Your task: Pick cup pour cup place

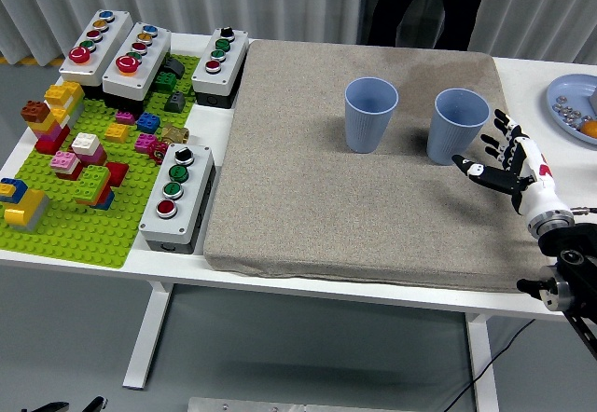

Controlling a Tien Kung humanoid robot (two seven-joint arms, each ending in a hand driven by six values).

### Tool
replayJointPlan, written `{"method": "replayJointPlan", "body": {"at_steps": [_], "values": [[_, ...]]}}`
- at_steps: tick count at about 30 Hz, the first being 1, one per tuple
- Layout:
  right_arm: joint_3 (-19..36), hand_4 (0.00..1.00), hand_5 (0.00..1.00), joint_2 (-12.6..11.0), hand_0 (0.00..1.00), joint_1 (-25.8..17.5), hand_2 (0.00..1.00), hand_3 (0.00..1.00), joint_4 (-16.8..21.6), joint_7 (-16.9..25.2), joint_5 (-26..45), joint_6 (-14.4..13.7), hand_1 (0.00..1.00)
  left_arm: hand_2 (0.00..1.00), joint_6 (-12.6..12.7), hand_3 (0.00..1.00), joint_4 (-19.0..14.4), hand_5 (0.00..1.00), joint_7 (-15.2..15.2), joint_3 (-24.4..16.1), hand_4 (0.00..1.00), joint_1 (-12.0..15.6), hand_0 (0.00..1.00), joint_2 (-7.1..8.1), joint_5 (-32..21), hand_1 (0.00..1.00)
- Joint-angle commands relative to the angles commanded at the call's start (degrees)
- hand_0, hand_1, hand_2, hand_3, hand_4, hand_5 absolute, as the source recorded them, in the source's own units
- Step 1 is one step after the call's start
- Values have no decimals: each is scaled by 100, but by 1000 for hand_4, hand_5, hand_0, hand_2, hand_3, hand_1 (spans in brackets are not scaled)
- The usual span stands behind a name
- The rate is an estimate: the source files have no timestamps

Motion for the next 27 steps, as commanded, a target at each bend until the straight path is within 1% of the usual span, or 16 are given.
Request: {"method": "replayJointPlan", "body": {"at_steps": [2, 8, 14, 15, 16, 18, 21, 22, 24, 25, 27], "values": [[82, 894, 164, -123, 930, -151, 998, 998, 220, -34, -12, 2, 883, 821, 0, 716, 0, 985, -1, -2, 504, 6, 762, 3, 6, 779], [311, 894, 167, -322, 929, -410, 996, 994, 664, -58, -41, -31, 884, 820, 0, 717, 0, 988, 1, -32, 504, 37, 761, 10, 32, 778], [412, 897, 163, -324, 928, -395, 994, 993, 773, -63, -46, -48, 884, 820, -4, 718, 0, 990, 2, -40, 503, 32, 763, 13, 49, 779], [444, 897, 163, -304, 928, -343, 994, 993, 771, -44, -8, -69, 884, 820, -3, 718, 0, 990, -1, -34, 503, 22, 763, 13, 40, 779], [464, 885, 166, -292, 925, -310, 951, 942, 769, -32, 15, -83, 866, 820, -2, 718, 0, 990, -2, -30, 502, 16, 761, 12, 35, 780], [529, 885, 166, -249, 925, -146, 951, 942, 738, 64, 117, -182, 866, 820, -2, 718, 0, 990, -3, -31, 502, 0, 761, 9, 32, 780], [712, 885, 166, -172, 925, 206, 951, 942, 673, 137, 236, -197, 866, 820, -3, 718, 0, 990, -6, -18, 502, -24, 761, 11, 22, 780], [782, 854, 154, -152, 905, 365, 916, 887, 652, 155, 268, -210, 834, 821, -2, 719, 0, 991, -6, -13, 504, -31, 762, 14, 18, 780], [919, 854, 154, -124, 905, 680, 916, 887, 601, 167, 363, -219, 834, 821, 1, 719, 0, 991, -12, 14, 504, -43, 762, 20, -17, 780], [942, 854, 154, -120, 905, 749, 916, 887, 592, 167, 380, -218, 834, 821, 2, 719, 0, 991, -13, 19, 504, -45, 762, 21, -24, 780], [1140, 854, 154, -96, 905, 1052, 916, 887, 478, 164, 493, -215, 834, 821, 4, 719, 0, 991, -19, 44, 504, -66, 762, 31, -50, 780]]}}
